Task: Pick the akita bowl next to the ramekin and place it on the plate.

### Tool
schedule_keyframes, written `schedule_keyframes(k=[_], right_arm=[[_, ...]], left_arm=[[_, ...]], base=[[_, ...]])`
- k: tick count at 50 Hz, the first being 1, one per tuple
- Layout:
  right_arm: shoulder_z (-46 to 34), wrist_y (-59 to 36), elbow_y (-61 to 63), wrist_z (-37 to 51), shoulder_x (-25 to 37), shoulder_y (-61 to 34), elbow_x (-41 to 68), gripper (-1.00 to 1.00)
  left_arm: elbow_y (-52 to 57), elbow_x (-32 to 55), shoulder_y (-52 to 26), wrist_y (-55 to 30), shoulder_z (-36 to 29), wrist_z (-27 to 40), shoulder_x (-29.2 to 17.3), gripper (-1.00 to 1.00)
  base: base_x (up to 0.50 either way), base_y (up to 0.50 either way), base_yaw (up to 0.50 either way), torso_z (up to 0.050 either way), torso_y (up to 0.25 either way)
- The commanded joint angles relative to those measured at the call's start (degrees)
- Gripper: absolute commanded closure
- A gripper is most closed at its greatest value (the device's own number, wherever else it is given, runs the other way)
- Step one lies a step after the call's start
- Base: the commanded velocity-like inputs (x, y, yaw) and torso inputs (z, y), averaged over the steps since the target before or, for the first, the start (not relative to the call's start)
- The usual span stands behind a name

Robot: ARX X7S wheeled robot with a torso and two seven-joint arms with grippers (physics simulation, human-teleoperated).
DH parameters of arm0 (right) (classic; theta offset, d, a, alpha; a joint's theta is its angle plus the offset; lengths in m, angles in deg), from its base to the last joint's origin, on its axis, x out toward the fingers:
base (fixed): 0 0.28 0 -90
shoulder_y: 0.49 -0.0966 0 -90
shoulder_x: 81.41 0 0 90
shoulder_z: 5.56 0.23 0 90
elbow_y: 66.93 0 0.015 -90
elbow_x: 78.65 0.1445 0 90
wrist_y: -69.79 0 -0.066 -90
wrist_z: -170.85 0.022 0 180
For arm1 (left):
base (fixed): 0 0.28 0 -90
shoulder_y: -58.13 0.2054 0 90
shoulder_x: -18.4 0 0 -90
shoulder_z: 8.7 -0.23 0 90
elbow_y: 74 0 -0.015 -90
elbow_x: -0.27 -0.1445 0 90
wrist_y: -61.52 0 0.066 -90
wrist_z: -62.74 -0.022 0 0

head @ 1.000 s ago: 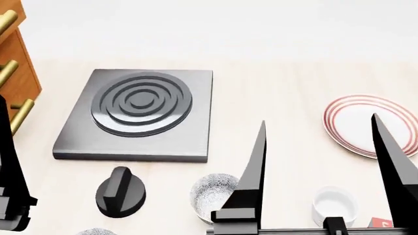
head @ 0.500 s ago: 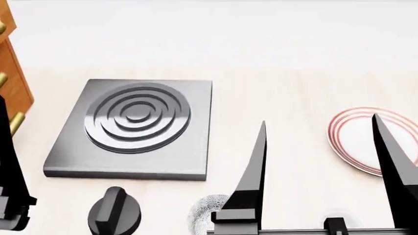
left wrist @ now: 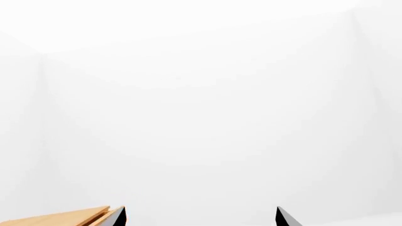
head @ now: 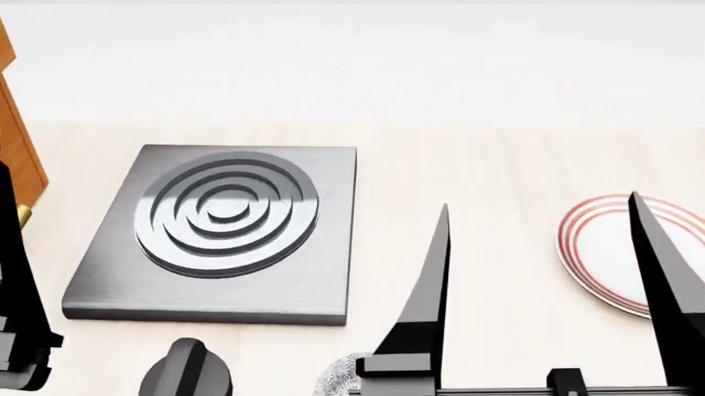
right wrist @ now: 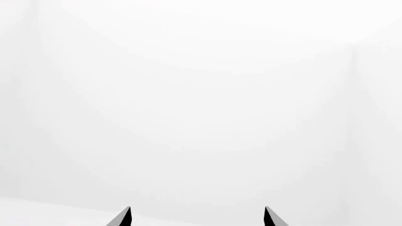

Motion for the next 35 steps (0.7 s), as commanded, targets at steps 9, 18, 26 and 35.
schedule_keyframes(k=[9,18,26,35], right_arm=[[-1.3,0.7,-0.1,0.3,0.2,-0.9,-0.3,-1.00],[-2.7,-1.2,0.2,1.0,-1.5,-2.1,-0.4,-1.00],[-3.4,-0.5,0.1,0.8,-1.6,-2.5,-0.7,-1.00],[-4.0,0.1,-0.1,0.9,-1.3,-2.5,-0.8,-1.00]], left_arm=[[-0.1,-0.1,-0.3,0.2,-0.5,0.0,0.0,-1.00],[-0.5,-0.4,-0.2,0.5,-0.7,-0.1,0.0,-1.00],[-0.5,-0.5,-0.4,0.3,-0.9,-0.2,0.0,-1.00],[-0.4,-0.4,-0.6,0.2,-1.1,-0.1,0.0,-1.00]], base=[[0.15,0.00,0.00,0.000,0.000],[0.10,0.00,0.00,0.000,0.000],[0.00,0.00,0.00,0.000,0.000],[0.00,0.00,0.00,0.000,0.000]])
